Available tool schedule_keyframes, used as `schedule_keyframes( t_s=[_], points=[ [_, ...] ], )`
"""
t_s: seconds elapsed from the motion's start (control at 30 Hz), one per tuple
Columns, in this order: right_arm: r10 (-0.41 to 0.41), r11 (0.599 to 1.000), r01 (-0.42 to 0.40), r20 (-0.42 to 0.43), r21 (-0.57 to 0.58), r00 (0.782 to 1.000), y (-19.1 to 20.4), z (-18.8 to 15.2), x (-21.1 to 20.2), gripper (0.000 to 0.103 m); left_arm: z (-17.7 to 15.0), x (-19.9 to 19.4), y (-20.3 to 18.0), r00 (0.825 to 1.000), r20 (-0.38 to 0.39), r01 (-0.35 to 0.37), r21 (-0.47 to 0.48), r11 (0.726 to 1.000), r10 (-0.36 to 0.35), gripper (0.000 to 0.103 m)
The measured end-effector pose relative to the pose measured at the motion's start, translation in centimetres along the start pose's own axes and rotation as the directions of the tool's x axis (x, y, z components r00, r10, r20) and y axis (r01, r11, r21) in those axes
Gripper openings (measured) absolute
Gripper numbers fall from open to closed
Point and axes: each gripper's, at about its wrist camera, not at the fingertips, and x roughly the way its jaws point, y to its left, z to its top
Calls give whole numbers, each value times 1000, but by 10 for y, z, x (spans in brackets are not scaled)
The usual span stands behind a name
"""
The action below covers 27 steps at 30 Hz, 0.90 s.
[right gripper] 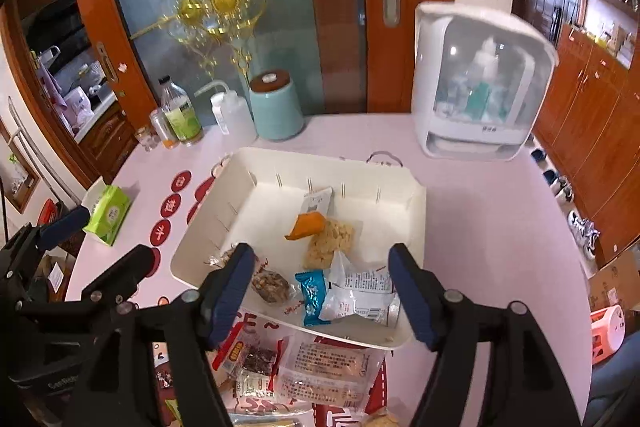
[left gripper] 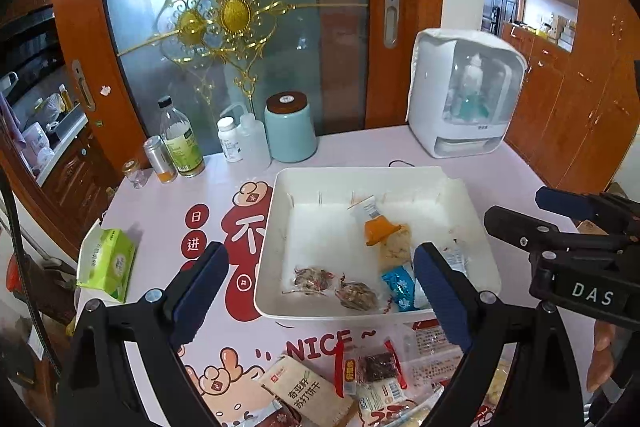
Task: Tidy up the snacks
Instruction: 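Carry the blue biscuit and red bread into the tray and release both, then move both open grippers back down to the snack pile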
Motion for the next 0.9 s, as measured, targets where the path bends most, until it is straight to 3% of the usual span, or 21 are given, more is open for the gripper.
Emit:
schedule_keyframes(
  t_s=[0.37,0.77,0.9],
  points=[
    [43,998,-46,81,44,996,5,-22,-54,74,-21,-52,4,999,47,7,37,999,-9,93],
    [140,987,-147,112,63,984,15,-78,-83,74,-74,-88,22,999,26,43,35,998,-44,93],
    [129,991,-132,85,34,988,22,-106,-80,74,-101,-88,28,999,-18,43,59,997,-42,93]
  ],
)
